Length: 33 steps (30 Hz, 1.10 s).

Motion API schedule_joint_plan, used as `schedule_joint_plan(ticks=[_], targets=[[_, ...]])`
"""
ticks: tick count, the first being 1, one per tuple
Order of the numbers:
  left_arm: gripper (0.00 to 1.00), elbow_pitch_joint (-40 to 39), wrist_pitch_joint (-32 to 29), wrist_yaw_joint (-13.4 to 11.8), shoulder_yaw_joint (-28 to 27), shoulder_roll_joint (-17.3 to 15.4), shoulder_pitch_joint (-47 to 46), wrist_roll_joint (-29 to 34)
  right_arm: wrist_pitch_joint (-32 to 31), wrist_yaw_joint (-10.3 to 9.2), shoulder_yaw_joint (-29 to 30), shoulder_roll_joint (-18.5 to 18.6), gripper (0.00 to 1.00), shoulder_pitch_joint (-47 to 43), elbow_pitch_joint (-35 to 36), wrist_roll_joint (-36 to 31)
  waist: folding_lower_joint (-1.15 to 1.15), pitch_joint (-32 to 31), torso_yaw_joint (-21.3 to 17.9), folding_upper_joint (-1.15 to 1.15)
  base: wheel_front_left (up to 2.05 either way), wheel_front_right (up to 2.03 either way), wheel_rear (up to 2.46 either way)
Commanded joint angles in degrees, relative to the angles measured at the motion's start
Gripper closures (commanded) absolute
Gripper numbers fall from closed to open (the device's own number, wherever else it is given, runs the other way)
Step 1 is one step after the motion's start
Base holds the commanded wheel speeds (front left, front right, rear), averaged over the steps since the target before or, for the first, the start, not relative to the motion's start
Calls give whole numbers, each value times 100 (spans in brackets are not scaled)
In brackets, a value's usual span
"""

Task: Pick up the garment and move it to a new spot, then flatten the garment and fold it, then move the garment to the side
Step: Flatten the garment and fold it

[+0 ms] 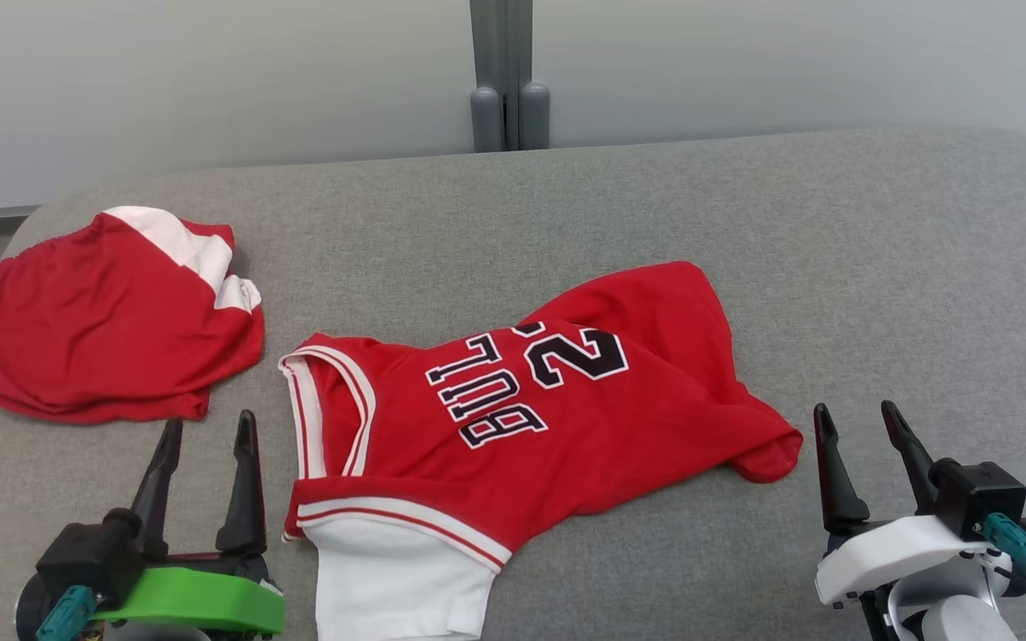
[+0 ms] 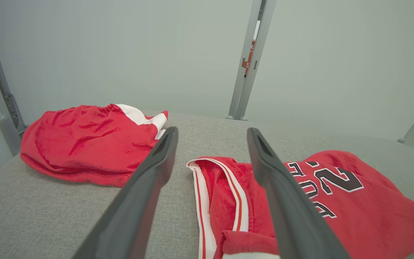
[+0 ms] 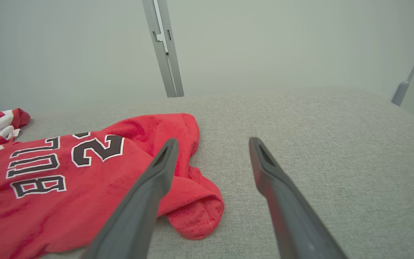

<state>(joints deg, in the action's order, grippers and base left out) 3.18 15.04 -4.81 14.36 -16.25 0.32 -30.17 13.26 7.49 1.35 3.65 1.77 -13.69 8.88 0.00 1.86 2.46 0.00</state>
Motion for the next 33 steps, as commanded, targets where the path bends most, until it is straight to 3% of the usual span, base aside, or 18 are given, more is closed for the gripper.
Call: schedule_joint_plan(ticks=[1, 10, 15, 23, 33], targets=[[0, -48, 18, 71, -179, 57, 86, 203, 11, 0, 25, 6, 0, -35, -3, -23, 0, -47, -41, 0, 0, 0, 0], [0, -36, 18, 454, -1364, 635, 291, 1091, 0, 0, 61, 48, 0, -87, -59, -17, 0, -93, -84, 0, 0, 0, 0], [0, 38, 18, 708, -1728, 919, 373, 1403, -54, 0, -15, 166, 0, 68, -133, -14, 0, -50, -51, 0, 0, 0, 0], [0, 180, 19, 996, -1923, 1183, 65, 1689, -358, 0, -502, 619, 0, 1039, -529, -25, 0, 134, 173, 0, 0, 0, 0], [0, 374, 18, 1142, -1836, 1323, -210, 1730, -989, 0, -1026, 1014, 0, 2245, -2099, 140, 0, 465, 701, 0, 0, 0, 0]])
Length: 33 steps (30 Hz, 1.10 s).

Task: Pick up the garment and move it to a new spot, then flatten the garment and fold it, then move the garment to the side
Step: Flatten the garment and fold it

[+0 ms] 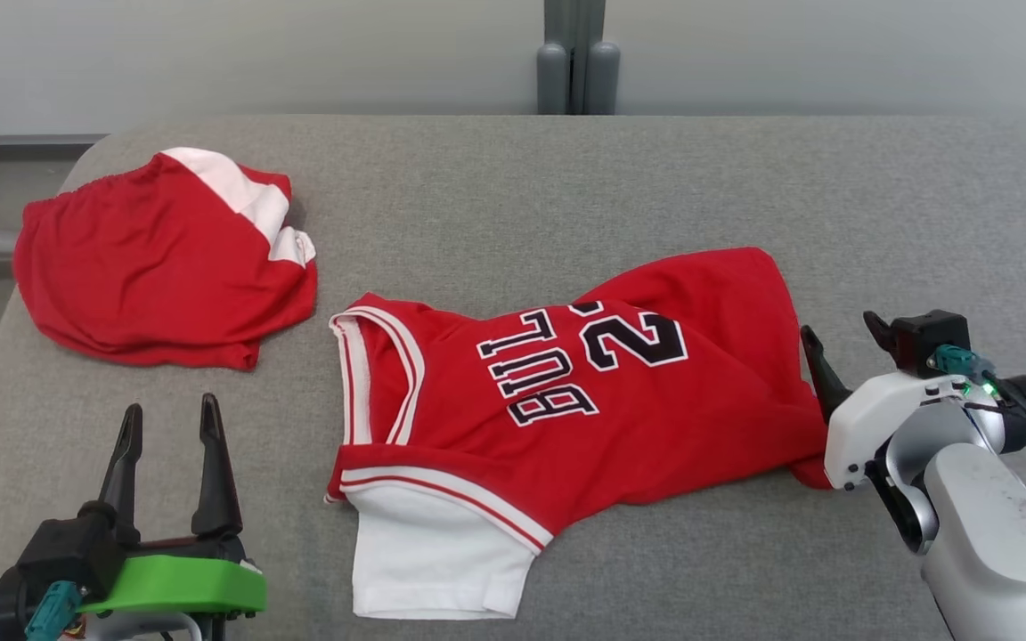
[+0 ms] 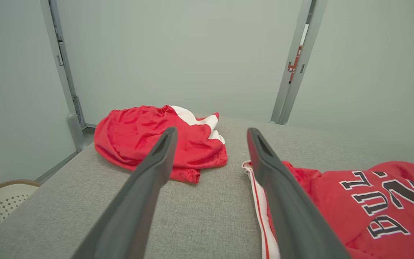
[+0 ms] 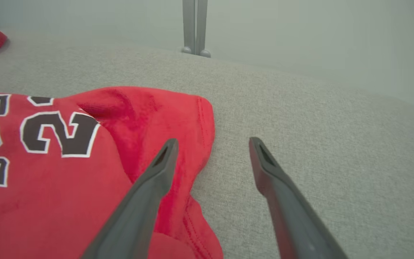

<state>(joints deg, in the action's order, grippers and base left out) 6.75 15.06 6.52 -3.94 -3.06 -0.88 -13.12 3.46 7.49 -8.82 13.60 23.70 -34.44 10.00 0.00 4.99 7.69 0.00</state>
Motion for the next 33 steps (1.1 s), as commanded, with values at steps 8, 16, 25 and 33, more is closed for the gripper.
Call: schedule_joint_plan(ticks=[8, 16, 25, 33], targets=[[0, 89, 11, 31, 70, 15, -136, -97, -372, 0, -371, 106, 0, 251, -1149, 421, 0, 300, 394, 0, 0, 0, 0], [0, 133, 11, -1, 127, 16, -187, -124, -674, 0, -949, 136, 100, 330, -1471, 1041, 0, 246, 238, 0, 0, 0, 0], [0, 185, 11, 19, 137, 15, -186, -84, 634, -4, -495, 397, 100, 966, -1373, 799, 0, 122, 106, 0, 0, 0, 0], [0, 197, 11, 26, 183, 14, -116, -142, 909, -4, -246, 132, 0, 1137, -1910, 470, 0, 73, 55, 0, 0, 0, 0]])
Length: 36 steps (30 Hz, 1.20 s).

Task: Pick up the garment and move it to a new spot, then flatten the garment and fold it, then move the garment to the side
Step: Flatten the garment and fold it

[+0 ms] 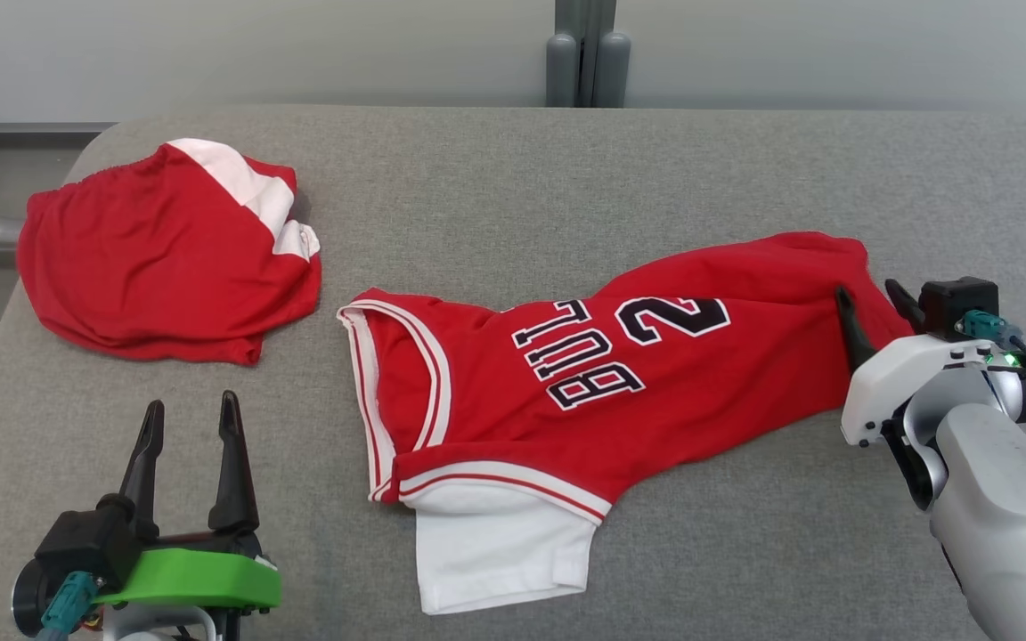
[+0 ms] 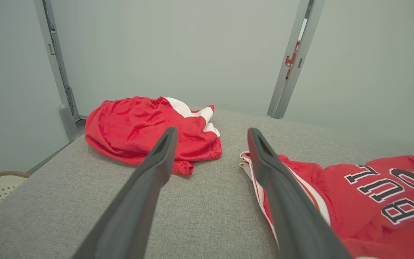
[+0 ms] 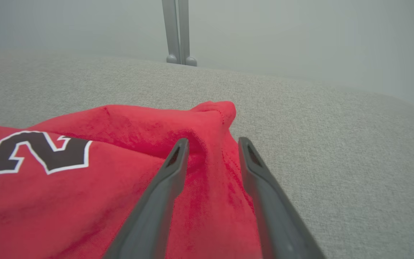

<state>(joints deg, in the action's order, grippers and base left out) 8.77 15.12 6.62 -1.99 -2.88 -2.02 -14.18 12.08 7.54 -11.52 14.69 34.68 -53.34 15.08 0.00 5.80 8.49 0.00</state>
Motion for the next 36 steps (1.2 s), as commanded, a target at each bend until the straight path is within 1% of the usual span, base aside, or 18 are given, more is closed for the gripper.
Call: schedule_joint_plan(ticks=[1, 4, 8, 12, 17, 22, 26, 29, 33, 36], targets=[[0, -13, 4, 9, -33, -3, 24, -33, 115, -9, 54, 11, 0, 45, -19, -58, 0, -20, -59, 0, 0, 0, 0], [0, -18, 4, 2, -80, -3, 78, -9, 242, -9, 118, 18, 0, -60, 68, -117, 0, -73, -149, 0, 0, 0, 0], [0, -27, 4, 11, -152, -4, 131, 36, 312, -10, 274, 48, 0, -409, 432, -94, 0, -172, -269, 0, 0, 0, 0], [0, -69, 4, 13, -203, -4, 193, 70, 312, -10, 521, 52, 0, -1034, 1293, -111, 0, -242, -369, 0, 0, 0, 0], [0, -137, 4, 9, -269, -5, 286, 89, 313, -9, 863, -142, 0, -1962, 2363, -240, 0, -294, -489, 0, 0, 0, 0], [0, -152, 4, 16, -307, -6, 315, 121, 313, -9, 1147, -388, 0, -2701, 3127, -352, 0, -328, -561, 0, 0, 0, 0], [0, -129, 4, 31, -288, -6, 322, 140, 314, -9, 1264, -530, 0, -3006, 3473, -416, 0, -317, -594, 0, 0, 0, 0], [0, -35, 4, 39, -203, -5, 324, 156, 314, -9, 1326, -594, 0, -3109, 3592, -451, 0, -288, -602, 0, 0, 0, 0], [0, 132, 4, 61, 81, -6, 266, 137, 314, -9, 1325, -678, 0, -3116, 3669, -488, 0, -234, -602, 0, 0, 0, 0], [0, 361, 3, 84, 444, -5, 227, 149, 314, -9, 1296, -708, 0, -3088, 3675, -503, 0, -194, -614, 0, 0, 0, 0]])
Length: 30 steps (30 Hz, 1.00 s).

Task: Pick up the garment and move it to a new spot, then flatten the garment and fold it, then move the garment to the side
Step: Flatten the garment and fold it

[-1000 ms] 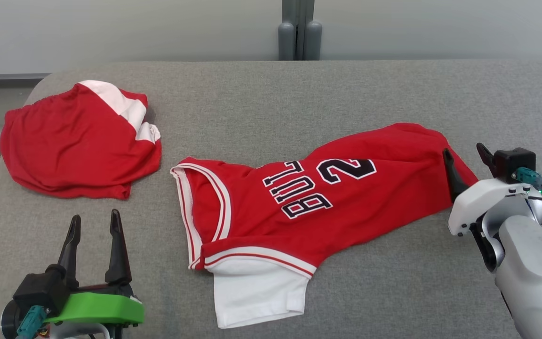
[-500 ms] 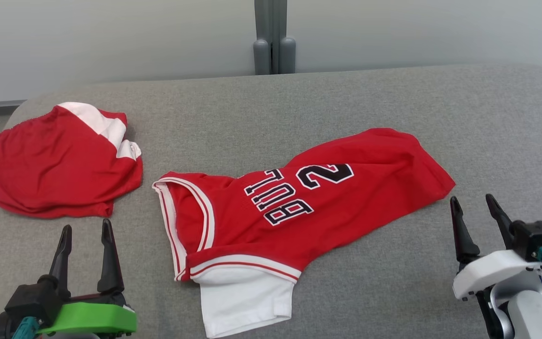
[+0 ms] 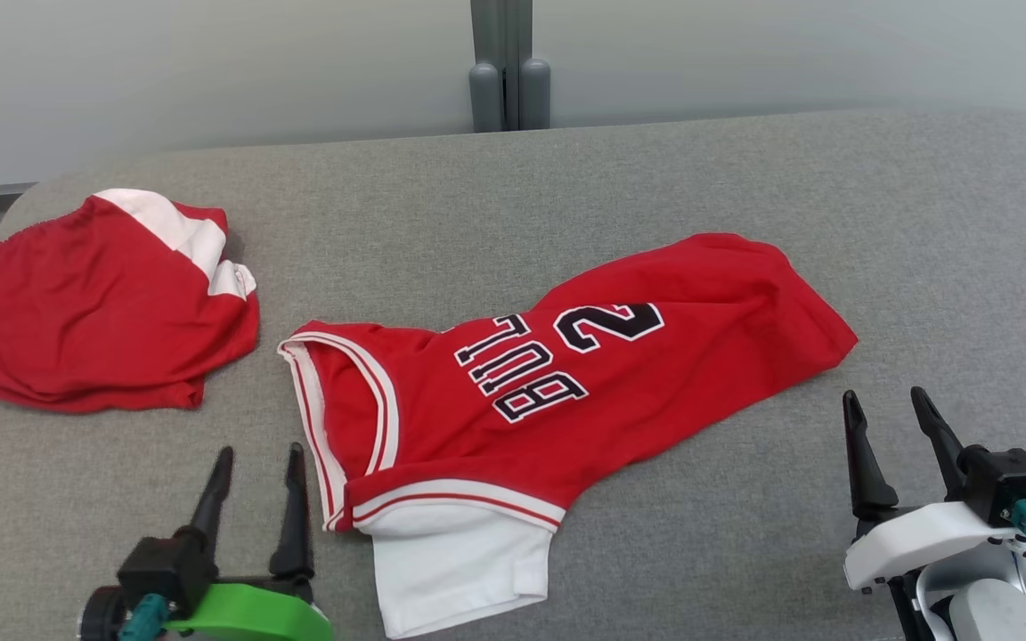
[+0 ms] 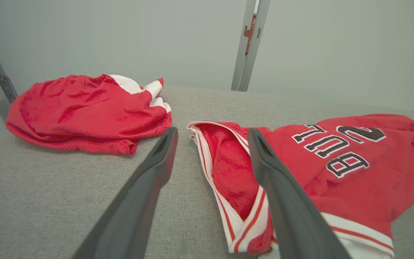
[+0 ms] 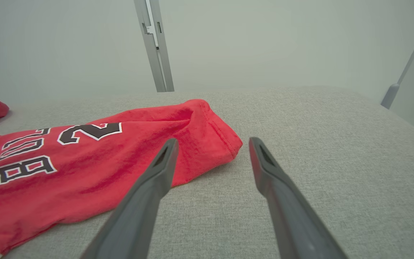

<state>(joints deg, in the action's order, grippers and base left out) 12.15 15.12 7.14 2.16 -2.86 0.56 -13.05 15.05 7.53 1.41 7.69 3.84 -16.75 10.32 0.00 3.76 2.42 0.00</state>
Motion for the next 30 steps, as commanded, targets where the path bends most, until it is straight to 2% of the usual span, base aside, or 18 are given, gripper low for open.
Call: schedule_joint_plan(ticks=[1, 8, 13, 14, 15, 16, 20, 26, 30], targets=[[0, 102, 4, 38, 159, -7, -35, 35, 18, -8, -11, -16, 0, 7, 15, -27, 0, 23, -14, 0, 0, 0, 0], [0, 778, 4, 35, 940, -32, -179, -149, 18, -8, -101, 3, 0, 78, -64, 47, 0, 100, -157, 0, 0, 0, 0], [0, 1279, 4, 36, 1232, -98, -359, -330, 18, -8, -104, 7, 0, 84, -97, 70, 0, 136, -299, 0, 0, 0, 0], [6, 1406, 4, 35, 1225, -116, -410, -325, 18, -8, -104, 11, 0, 84, -105, 72, 0, 145, -322, 0, 0, 0, 0], [74, 1496, 4, 36, 1198, -116, -466, -336, 18, -8, -96, 15, 0, 84, -106, 73, 0, 152, -335, 0, 0, 0, 0], [100, 1603, 3, 36, 1148, -127, -532, -333, 18, -8, -95, 11, 0, 91, -108, 72, 0, 160, -353, 0, 0, 0, 0], [100, 1828, 4, 36, 860, -187, -763, -268, 18, -8, -88, -3, 0, 106, -124, 52, 0, 169, -404, 0, 0, 0, 0], [100, 1625, 4, -23, 181, -375, -862, -191, 18, -8, -19, -14, 0, 68, -187, 26, 0, 173, -412, 0, 0, 0, 0], [100, 1604, 4, -4, -46, -392, -772, -114, 18, -8, 13, -9, 0, 83, -251, 41, 0, 188, -397, 0, 0, 0, 0]])
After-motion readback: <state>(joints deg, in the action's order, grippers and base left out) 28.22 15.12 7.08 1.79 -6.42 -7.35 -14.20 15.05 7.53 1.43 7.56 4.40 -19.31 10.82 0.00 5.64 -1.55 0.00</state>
